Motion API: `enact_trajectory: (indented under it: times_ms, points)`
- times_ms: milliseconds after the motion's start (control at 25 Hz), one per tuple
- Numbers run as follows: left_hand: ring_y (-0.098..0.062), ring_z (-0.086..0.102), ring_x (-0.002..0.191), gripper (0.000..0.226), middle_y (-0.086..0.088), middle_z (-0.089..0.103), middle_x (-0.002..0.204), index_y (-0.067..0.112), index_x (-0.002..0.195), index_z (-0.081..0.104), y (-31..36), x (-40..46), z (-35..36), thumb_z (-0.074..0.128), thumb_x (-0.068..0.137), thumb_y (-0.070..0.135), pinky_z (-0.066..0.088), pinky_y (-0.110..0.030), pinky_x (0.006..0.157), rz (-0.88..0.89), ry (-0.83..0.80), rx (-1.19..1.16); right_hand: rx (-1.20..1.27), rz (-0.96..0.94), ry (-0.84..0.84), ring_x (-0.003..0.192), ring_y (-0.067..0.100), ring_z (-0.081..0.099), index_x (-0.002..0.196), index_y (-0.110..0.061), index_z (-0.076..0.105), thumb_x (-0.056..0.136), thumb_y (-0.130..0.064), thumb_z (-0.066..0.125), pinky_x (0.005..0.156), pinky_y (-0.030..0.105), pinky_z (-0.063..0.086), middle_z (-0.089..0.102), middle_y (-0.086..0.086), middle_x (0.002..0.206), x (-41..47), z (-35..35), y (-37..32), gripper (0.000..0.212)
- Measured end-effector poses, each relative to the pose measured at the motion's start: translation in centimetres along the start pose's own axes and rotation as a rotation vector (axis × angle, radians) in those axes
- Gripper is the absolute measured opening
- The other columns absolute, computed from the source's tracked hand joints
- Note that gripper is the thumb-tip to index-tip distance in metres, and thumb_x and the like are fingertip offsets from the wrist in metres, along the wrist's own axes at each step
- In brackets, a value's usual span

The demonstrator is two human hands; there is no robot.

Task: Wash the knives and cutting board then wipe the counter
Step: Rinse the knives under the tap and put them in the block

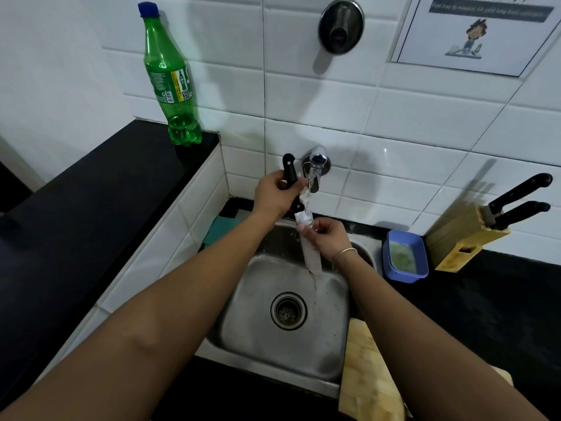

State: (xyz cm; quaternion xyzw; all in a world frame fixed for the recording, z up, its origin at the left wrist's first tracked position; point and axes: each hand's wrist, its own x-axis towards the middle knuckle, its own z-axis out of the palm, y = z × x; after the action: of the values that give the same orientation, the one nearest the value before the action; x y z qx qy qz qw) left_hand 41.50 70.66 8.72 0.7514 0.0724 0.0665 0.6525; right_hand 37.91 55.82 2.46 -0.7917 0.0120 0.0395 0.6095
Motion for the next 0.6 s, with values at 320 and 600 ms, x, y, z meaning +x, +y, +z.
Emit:
enact_trajectory:
  times_ms: [320,600]
  points:
    - [-0.014,0.071,0.078,0.018,0.003,0.074,0.083,0.018,0.094,0.073,-0.4,-1.8,0.2,0.078,0.083,0.031,0.059,-0.039,0.076,0.258,-0.045,0.267,-0.091,-0.147,0.121,0.063,0.006,0.061,0.099,-0.018,0.066,0.085,-0.017,0.075,0.064,0.025,0.049,0.066,-0.005,0.074,0.8,-0.3,-4.0,0.017]
    - [-0.012,0.067,0.076,0.018,0.010,0.070,0.078,0.026,0.099,0.073,1.4,-4.6,1.3,0.075,0.082,0.033,0.056,-0.035,0.075,0.395,-0.140,0.397,-0.196,-0.239,0.206,0.067,-0.002,0.061,0.113,-0.026,0.059,0.081,-0.012,0.060,0.065,0.017,0.051,0.066,-0.011,0.081,-2.0,-1.4,-4.8,0.035]
